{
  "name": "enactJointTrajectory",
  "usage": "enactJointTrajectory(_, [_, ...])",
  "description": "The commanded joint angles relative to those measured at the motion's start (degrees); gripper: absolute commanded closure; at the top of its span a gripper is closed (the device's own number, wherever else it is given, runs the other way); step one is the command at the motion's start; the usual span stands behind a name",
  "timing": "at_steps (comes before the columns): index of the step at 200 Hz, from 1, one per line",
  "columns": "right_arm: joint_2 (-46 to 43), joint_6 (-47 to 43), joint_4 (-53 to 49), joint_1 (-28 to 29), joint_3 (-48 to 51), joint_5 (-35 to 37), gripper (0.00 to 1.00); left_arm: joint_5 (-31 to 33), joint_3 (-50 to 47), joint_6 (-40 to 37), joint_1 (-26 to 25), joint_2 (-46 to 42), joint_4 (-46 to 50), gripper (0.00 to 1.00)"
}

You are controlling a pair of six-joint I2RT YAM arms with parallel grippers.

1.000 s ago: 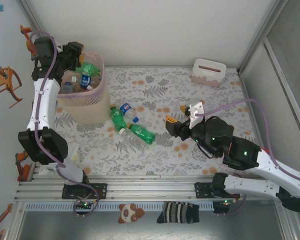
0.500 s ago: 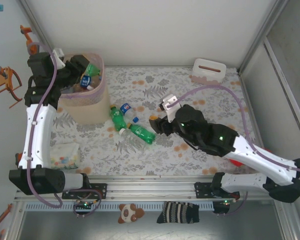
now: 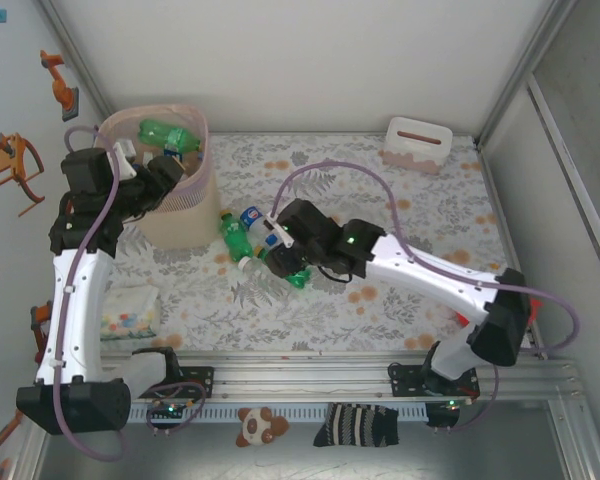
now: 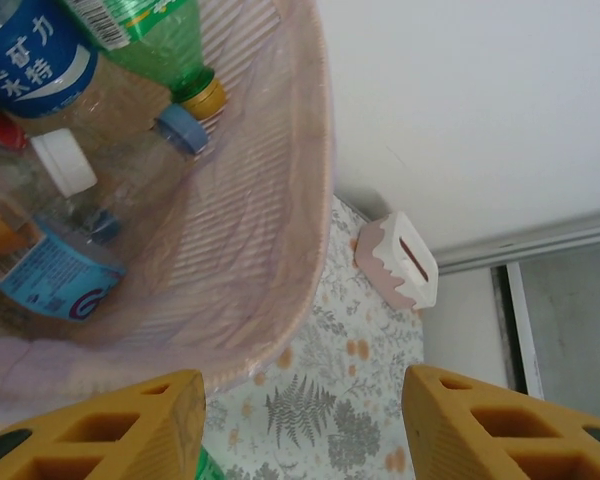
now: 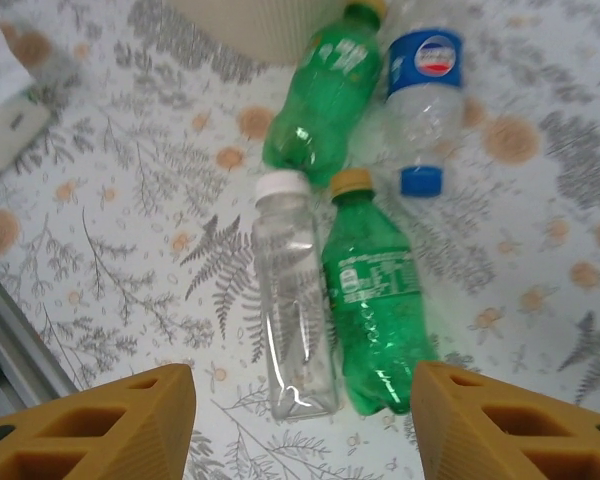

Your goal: Put the plastic bottles in the bin

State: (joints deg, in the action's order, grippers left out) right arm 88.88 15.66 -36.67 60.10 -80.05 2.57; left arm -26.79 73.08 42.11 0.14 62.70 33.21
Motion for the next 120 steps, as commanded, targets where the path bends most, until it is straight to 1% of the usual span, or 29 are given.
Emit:
enactJointTrajectory(1, [3.7,1.8,-0.9,0.5,-2.0,-2.9,0.43,0.7,-0.5,-2.4,0.3,-2.1,2.8,0.46])
enactJointTrajectory(41, [11.7,0.9,-2.7,2.1,-3.8,-1.0,0.43,1.5,-0.7,-3.1,0.4,-4.1,4.4,0.45])
enactJointTrajectory(69, [16.0,0.2,-3.5,3.0,-4.7,1.6,0.43,1.2,-0.5,-3.2,0.5,-4.2,4.1,0.45])
enactJointTrajectory(98, [18.7,0.3,-5.2,3.8,-5.8,5.3,0.42,1.2,-0.5,-3.3,0.6,-4.2,4.2,0.44])
enactJointTrajectory(120, [20.2,0.5,-5.3,3.9,-5.6,6.0,0.41,1.0,-0.5,-3.2,0.6,-3.8,4.1,0.44])
